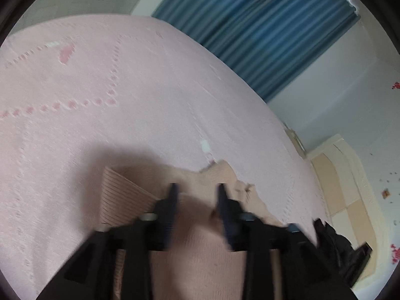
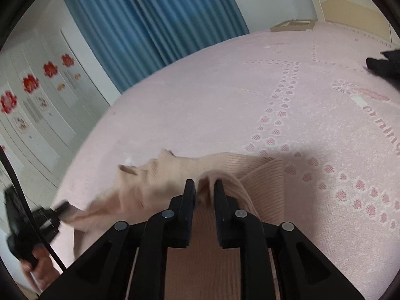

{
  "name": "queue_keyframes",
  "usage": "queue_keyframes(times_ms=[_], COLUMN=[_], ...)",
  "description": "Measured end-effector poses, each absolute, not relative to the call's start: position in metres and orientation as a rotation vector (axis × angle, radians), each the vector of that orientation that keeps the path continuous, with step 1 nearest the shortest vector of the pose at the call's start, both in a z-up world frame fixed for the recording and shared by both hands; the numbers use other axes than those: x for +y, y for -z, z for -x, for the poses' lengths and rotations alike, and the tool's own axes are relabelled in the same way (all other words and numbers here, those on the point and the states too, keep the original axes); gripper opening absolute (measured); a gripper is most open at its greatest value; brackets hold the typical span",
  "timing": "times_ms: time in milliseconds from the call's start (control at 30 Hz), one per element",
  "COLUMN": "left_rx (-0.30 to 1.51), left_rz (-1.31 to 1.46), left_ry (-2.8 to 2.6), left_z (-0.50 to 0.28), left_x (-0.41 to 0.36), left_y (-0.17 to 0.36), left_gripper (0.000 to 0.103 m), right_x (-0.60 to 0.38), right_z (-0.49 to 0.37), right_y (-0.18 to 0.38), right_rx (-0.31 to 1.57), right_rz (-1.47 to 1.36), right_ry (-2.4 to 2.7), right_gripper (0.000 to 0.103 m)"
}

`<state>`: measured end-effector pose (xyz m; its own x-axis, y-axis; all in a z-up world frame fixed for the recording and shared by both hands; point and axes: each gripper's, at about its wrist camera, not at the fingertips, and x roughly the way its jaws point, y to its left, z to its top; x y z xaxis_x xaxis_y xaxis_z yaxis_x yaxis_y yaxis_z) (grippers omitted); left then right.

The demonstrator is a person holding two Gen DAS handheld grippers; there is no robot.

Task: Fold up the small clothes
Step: 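Grasp the sweater hem with the left gripper while the right gripper grasps the hem, then lift the hem with both grippers and fold it over toward the collar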

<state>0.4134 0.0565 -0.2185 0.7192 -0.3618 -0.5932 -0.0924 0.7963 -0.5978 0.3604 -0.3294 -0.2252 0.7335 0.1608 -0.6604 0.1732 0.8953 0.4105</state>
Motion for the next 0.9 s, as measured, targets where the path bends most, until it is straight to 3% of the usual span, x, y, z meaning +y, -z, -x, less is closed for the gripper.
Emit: queue_keyframes(times_ms=[67,167,433,667,900], left_rx=[0.758,0.77,0.813,0.863,0.974], left_rz=[0.626,0.612,0.519,0.469,0.629], left_ry=[0.165,0.175,0.167,0.16,0.232], left_z=[-0.407,-0.393,-0.313,-0.24,-0.255], left_x=[0.057,0.057,0.043,0.043,0.055], left_y=[0.215,0.215,0.23,0.249,0.276], left_gripper=[0.044,0.044,0.045,0.045,0.045], right_x=[-0.327,-0.319,-0.31,-0.305,-0.309], right_z=[-0.351,-0.334,-0.257,-0.213,-0.215], right_y=[0.223,0.217,0.217,0.24,0.264], right_rx=[0.76,0.756,0.747,0.856,0.95], right_rz=[-0.456,-0.429,-0.43,-0.455,-0.525], right_ry=[-0.001,0.0,-0.022,-0.027,-0.008], right_gripper=[0.031,0.033,0.049,0.049,0.049])
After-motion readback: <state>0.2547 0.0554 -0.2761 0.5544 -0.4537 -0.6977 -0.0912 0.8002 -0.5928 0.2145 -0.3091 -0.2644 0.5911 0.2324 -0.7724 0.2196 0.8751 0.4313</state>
